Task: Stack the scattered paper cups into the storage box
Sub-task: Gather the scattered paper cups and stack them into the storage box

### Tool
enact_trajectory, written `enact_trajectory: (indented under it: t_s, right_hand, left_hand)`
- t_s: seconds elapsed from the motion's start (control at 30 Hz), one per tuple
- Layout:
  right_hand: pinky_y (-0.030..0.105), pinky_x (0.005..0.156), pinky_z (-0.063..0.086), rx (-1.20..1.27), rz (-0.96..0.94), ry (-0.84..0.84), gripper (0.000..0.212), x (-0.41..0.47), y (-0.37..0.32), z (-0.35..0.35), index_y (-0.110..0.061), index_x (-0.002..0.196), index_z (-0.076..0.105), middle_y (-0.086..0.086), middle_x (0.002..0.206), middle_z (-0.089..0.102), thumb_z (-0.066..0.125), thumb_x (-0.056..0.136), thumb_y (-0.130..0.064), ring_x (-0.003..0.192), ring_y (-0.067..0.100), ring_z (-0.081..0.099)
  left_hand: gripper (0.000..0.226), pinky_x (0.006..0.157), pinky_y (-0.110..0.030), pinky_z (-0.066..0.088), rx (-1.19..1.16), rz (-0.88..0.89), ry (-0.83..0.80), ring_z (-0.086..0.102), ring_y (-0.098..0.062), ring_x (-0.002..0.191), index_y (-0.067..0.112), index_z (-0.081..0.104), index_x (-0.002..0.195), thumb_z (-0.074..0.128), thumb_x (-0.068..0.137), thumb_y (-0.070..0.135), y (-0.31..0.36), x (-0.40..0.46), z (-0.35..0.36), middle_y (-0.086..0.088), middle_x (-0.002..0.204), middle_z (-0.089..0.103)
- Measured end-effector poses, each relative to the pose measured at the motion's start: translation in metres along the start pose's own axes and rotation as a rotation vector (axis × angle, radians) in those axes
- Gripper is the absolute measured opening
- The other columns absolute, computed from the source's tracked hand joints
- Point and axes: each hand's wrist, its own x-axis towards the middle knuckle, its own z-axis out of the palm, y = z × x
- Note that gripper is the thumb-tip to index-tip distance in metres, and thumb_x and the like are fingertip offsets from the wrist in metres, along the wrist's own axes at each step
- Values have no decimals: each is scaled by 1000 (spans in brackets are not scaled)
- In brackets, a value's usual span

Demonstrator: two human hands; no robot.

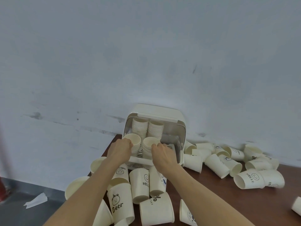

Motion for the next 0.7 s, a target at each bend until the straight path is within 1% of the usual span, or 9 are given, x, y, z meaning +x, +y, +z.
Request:
enact_trajectory:
  t_s: [0.07, 0.13, 0.2, 0.27, 0.37, 0.4, 0.53, 0.57, 0.7]
  right_hand:
    - [34, 70, 38, -2, 8, 24, 33, -1, -1, 0, -5, 119, 46, 14, 112, 58, 52, 87, 1, 103, 30, 55]
    - [35, 75, 42, 8, 18, 46, 45, -4, 1, 0, -3, 128, 39, 15, 112, 58, 53, 85, 1, 103, 31, 55]
    - [36, 78, 44, 22, 29, 55, 51, -8, 4, -2, -1, 132, 35, 16, 112, 58, 51, 84, 1, 103, 32, 55]
    - [35, 78, 44, 53, 48, 52, 46, -15, 10, -6, -2, 129, 38, 16, 112, 59, 49, 84, 1, 104, 32, 54]
    - [35, 80, 43, 74, 63, 70, 35, -31, 20, -14, -5, 118, 45, 14, 113, 58, 46, 84, 1, 106, 31, 53]
    - [35, 81, 43, 77, 73, 72, 34, -37, 25, -16, -5, 117, 46, 13, 113, 58, 46, 84, 1, 107, 31, 53]
    - [31, 71, 35, 83, 140, 86, 36, -61, 46, -25, -7, 118, 45, 12, 113, 58, 46, 83, 1, 103, 30, 56]
    - [32, 71, 35, 82, 157, 85, 37, -68, 52, -26, -7, 120, 44, 12, 113, 58, 46, 83, 0, 103, 30, 56]
    - [36, 79, 42, 72, 231, 78, 38, -94, 78, -35, -6, 122, 43, 15, 117, 56, 44, 85, -3, 107, 31, 53]
  left_hand:
    - [24, 73, -36, 50, 4, 15, -28, 60, -32, 87, 15, 61, 96, 39, 96, 23, 1, -1, 0, -12, 96, 64]
    - [21, 78, -37, 48, 58, 41, -18, 59, -31, 91, 14, 56, 102, 38, 95, 23, 3, -5, 0, -11, 102, 66]
    - [28, 84, -38, 45, 121, 68, 22, 59, -31, 99, 15, 50, 120, 39, 96, 23, 9, -12, -1, -10, 111, 65]
    - [38, 85, -38, 43, 187, 98, 62, 59, -30, 103, 14, 43, 133, 38, 97, 23, 18, -20, -4, -9, 116, 63]
    - [33, 79, -36, 41, 233, 177, 101, 59, -28, 98, 16, 46, 128, 36, 97, 23, 35, -33, -8, -6, 111, 64]
    - [32, 79, -36, 41, 228, 205, 110, 58, -27, 98, 16, 47, 126, 35, 98, 24, 41, -39, -10, -6, 110, 64]
    - [35, 90, -39, 41, 179, 297, 96, 55, -25, 106, 19, 46, 132, 35, 99, 24, 74, -61, -12, -5, 116, 61]
    - [35, 92, -38, 41, 173, 320, 92, 55, -25, 108, 20, 46, 132, 35, 99, 24, 83, -66, -12, -5, 117, 61]
    - [34, 92, -38, 42, 134, 416, 78, 55, -25, 108, 19, 49, 130, 35, 99, 23, 123, -82, -8, -4, 119, 61]
